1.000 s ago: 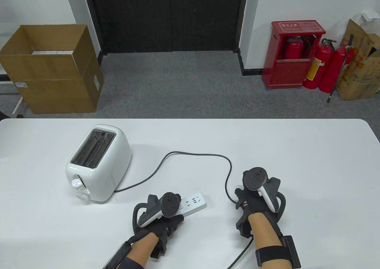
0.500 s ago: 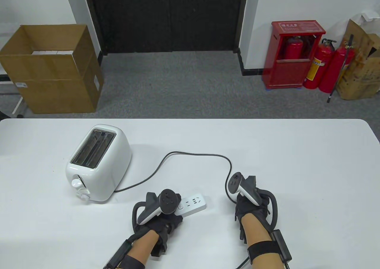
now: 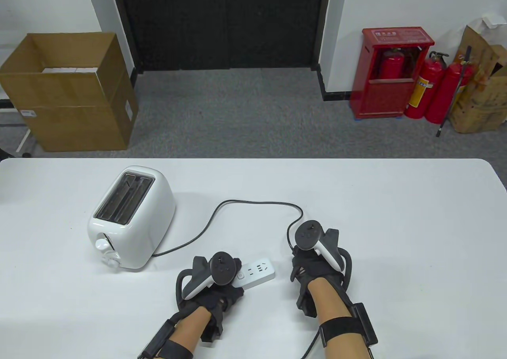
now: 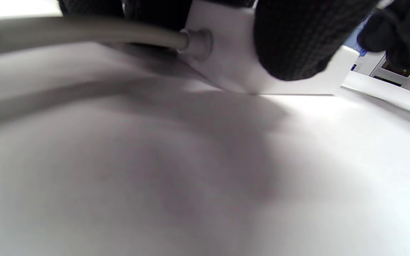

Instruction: Plug the toaster into the power strip

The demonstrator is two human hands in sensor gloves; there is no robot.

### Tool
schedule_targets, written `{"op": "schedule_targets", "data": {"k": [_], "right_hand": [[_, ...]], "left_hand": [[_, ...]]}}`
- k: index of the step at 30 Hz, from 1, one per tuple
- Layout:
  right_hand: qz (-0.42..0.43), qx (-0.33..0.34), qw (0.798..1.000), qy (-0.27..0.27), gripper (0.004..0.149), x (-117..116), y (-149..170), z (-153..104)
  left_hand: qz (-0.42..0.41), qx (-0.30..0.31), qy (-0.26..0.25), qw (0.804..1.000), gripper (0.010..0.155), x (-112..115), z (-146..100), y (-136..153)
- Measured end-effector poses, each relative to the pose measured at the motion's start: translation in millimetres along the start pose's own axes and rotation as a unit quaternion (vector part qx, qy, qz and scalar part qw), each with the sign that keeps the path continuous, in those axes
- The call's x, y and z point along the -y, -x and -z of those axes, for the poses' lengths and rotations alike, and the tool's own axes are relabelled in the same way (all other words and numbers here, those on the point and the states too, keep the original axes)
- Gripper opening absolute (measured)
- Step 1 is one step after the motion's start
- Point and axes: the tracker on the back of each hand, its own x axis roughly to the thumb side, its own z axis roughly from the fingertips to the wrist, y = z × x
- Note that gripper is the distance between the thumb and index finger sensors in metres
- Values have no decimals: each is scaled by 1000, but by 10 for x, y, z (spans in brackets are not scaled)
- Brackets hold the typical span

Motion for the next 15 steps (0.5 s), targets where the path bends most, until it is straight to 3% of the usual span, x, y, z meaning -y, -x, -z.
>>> {"op": "schedule_targets", "data": {"k": [7, 15], "right_hand": [[86, 80, 992, 49, 45, -132, -322, -69], [124, 102, 983, 87, 40, -330, -451, -85]], "left_hand": [[-4, -1, 6, 1000, 79, -8, 4, 9], [-4, -2, 6, 1000, 80, -13, 6, 13]]}}
